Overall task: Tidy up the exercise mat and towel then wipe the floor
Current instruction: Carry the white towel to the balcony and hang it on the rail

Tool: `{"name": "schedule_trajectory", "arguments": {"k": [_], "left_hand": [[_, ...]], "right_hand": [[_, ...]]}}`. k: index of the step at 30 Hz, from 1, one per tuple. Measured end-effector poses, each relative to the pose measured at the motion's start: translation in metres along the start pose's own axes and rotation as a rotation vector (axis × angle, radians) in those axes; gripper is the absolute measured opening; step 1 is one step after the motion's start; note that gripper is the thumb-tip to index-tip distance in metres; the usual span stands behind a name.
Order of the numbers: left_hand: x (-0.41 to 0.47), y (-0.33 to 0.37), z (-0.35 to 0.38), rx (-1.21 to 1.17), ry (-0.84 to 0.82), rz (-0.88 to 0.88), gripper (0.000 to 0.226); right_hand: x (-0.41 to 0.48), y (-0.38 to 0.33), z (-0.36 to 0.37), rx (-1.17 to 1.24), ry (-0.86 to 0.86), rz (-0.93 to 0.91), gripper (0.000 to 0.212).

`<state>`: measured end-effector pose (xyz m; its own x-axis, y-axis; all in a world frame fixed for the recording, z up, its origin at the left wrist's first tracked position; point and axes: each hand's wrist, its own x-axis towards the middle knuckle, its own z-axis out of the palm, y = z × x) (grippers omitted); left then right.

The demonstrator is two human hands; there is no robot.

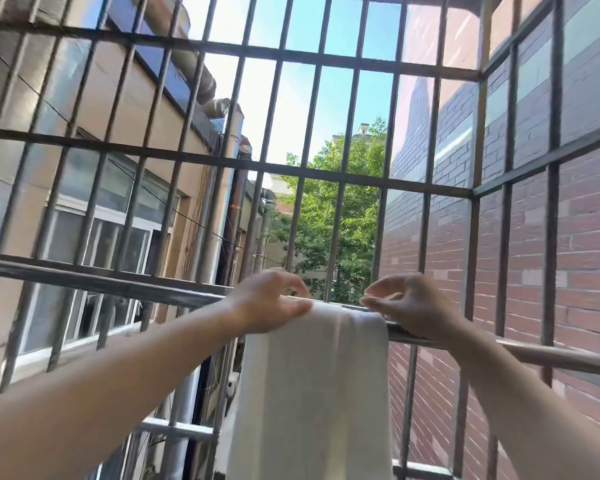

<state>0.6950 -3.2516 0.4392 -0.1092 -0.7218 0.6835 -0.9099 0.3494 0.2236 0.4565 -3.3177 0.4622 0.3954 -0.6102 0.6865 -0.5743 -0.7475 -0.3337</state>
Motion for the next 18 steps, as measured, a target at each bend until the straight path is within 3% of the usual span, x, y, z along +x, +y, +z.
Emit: {"name": "schedule_trajectory", "arguments": {"k": [6, 13, 18], "left_hand": [[-0.018, -0.006, 0.005, 0.023, -0.001, 0.078, 0.033], [-0.033, -0.030, -0.010, -0.058, 0.164, 0.025, 0.031], [-0.035, -0.041, -0.008, -0.082, 0.192, 0.010, 0.023]], "right_hand": [[-0.031, -0.006, -0.002, -0.089, -0.027, -0.103, 0.024], [-0.034, -0.018, 0.020, -0.159, 0.068, -0.217, 0.033], [-0.030, -0.032, 0.036, -0.132, 0.112, -0.241, 0.018]]}}
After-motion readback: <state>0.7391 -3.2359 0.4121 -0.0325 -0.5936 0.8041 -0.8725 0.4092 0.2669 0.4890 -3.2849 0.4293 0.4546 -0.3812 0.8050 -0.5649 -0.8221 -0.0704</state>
